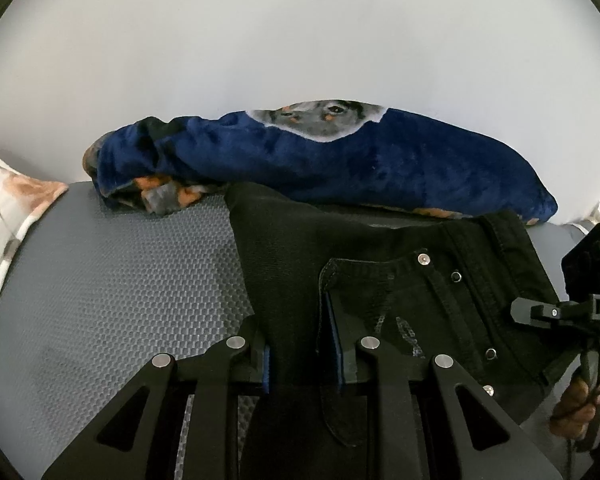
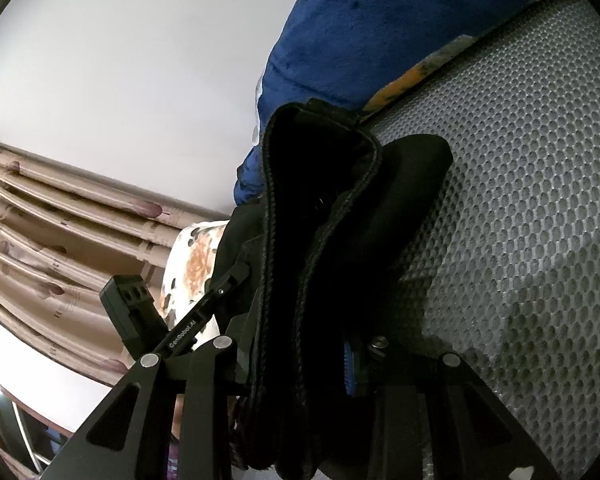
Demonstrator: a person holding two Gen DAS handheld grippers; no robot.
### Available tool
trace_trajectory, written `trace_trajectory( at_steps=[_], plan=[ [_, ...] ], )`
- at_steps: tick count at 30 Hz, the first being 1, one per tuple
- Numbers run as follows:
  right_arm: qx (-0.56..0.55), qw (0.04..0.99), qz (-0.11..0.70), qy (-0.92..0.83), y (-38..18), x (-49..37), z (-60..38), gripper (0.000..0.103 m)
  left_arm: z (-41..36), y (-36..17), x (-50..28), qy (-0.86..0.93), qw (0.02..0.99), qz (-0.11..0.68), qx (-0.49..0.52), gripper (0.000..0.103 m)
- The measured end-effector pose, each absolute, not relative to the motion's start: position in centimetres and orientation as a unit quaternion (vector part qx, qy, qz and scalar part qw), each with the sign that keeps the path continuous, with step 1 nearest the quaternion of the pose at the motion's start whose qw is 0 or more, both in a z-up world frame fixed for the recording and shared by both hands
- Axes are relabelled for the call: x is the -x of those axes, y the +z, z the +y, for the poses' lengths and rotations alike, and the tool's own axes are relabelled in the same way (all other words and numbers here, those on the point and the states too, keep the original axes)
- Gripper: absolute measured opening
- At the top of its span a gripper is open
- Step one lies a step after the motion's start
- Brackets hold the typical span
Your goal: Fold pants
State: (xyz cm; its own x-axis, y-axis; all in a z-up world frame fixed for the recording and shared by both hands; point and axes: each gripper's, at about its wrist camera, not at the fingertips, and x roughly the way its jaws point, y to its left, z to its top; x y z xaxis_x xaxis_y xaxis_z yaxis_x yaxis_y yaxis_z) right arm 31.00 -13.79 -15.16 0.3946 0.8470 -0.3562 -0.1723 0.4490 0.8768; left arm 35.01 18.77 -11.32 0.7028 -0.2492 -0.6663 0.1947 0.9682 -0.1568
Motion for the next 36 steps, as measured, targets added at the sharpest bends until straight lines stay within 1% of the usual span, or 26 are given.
trace_trajectory(
  at_steps=[14, 23, 29, 31, 32, 35, 36],
  plan=[
    [-0.378, 0.754, 0.425, 0.329, -15.3, -30.5, -13.9, 0.028, 19.1, -12.4, -35.1, -0.115, 0.925, 0.361, 0.038, 0.025],
    [-0.361, 0.769, 0.425, 0.313, -15.5, -30.1, -13.2, 0.028, 19.3, -13.2, -35.2, -0.103, 0.927, 0.359, 0.034, 0.031],
    [-0.36, 0.772, 0.426, 0.304, -15.8, -30.1, -13.5, 0.029, 19.7, -13.7, -35.4, -0.092, 0.927, 0.361, 0.04, 0.041],
    [-0.359, 0.773, 0.427, 0.301, -15.9, -29.9, -13.6, 0.029, 19.8, -13.9, -35.4, -0.084, 0.928, 0.362, 0.042, 0.047],
    [-0.358, 0.774, 0.427, 0.299, -15.9, -29.9, -13.6, 0.029, 19.9, -14.0, -35.4, -0.082, 0.928, 0.362, 0.042, 0.047],
    [-0.354, 0.78, 0.424, 0.295, -15.8, -29.6, -13.5, 0.032, 20.0, -14.0, -35.4, -0.069, 0.929, 0.363, 0.038, 0.055],
    [-0.35, 0.784, 0.421, 0.293, -15.7, -29.5, -13.5, 0.035, 19.9, -13.9, -35.3, -0.061, 0.93, 0.36, 0.032, 0.058]
  ],
)
